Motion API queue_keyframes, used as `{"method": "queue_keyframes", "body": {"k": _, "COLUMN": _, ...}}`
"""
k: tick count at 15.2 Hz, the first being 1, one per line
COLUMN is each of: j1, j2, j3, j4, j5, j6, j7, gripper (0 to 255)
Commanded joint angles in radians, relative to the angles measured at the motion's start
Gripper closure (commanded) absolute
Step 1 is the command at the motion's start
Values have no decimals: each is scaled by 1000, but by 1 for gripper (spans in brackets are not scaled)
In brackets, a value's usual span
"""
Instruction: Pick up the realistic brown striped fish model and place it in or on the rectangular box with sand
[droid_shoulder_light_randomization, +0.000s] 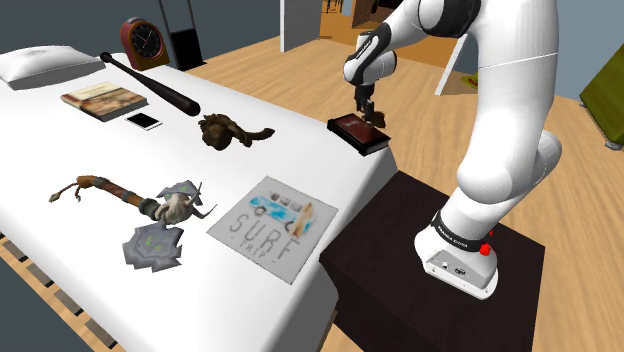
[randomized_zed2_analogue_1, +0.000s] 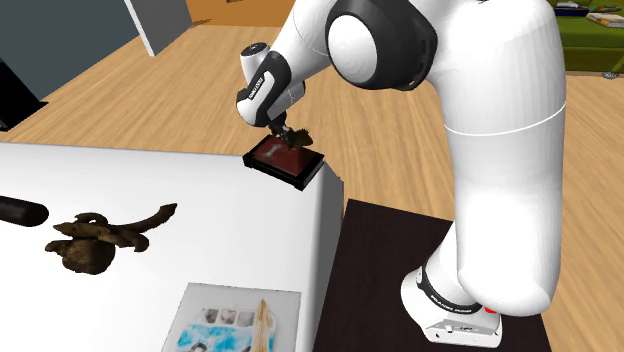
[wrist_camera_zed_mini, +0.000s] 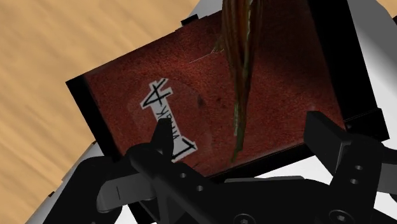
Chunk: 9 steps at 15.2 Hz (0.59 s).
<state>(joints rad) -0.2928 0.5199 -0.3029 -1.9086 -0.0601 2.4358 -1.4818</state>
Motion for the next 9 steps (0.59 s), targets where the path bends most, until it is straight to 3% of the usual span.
{"method": "queue_keyframes", "body": {"k": 1, "j1": 0, "j2": -1, "j3": 0, "j4": -2, "j5": 0, "j6": 0, "j7": 0, "gripper": 0}}
{"method": "queue_keyframes", "body": {"k": 5, "j1": 27, "j2": -90, "j3": -12, "j4": 6, "j5": -21, "j6": -96, "j7": 14, "gripper": 0}}
{"method": "queue_keyframes", "body": {"k": 9, "j1": 27, "j2": -90, "j3": -12, "j4": 6, "j5": -21, "j6": -96, "j7": 14, "gripper": 0}}
